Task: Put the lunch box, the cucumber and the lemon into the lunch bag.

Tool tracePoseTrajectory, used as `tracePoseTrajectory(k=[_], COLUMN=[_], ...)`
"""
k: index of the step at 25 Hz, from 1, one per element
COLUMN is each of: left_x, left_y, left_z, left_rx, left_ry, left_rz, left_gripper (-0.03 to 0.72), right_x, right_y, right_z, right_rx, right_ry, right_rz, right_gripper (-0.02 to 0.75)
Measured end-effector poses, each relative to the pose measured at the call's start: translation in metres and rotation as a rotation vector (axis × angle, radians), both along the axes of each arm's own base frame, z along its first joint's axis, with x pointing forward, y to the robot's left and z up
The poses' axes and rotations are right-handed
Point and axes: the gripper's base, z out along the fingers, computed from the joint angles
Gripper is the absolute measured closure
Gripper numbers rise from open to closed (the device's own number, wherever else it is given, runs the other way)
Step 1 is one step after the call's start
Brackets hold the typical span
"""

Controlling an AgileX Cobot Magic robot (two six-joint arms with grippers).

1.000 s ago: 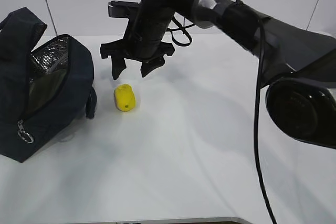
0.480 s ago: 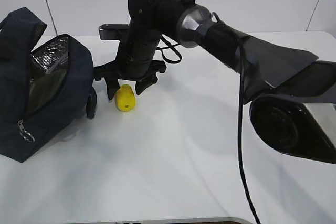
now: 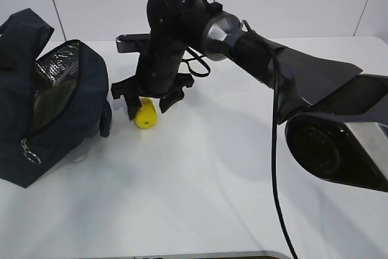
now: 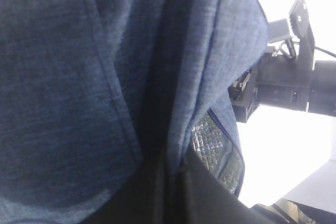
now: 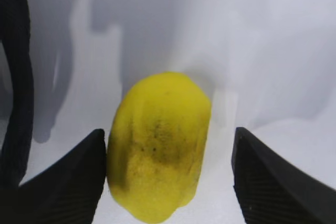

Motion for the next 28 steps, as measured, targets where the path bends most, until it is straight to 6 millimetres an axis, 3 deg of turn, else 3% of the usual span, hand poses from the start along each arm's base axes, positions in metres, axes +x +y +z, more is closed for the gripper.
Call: tracePoseTrajectory(k=[12, 20, 25, 28], left_x=[0.000, 0.000, 0.000, 0.000], left_y=[0.000, 0.000, 0.000, 0.000], left_z=[0.000, 0.000, 0.000, 0.000], left_rx=[0.000, 0.000, 0.000, 0.000], left_ry=[0.000, 0.000, 0.000, 0.000], left_rz=[0.000, 0.000, 0.000, 0.000], left_gripper=[0.692, 0.692, 0.692, 0.692], right_x=[-0.001, -0.001, -0.001, 0.000], right_y=[0.002, 0.002, 0.003, 0.005], right_z=[-0.005, -0.006, -0.004, 0.008], right_rx=[0.014, 0.014, 0.022, 0.059], right_ry=[0.019, 0.022, 0.019, -0.005], right_rz=[0.000, 0.000, 0.000, 0.001], right_gripper=[0.187, 0.367, 0.405, 0.406])
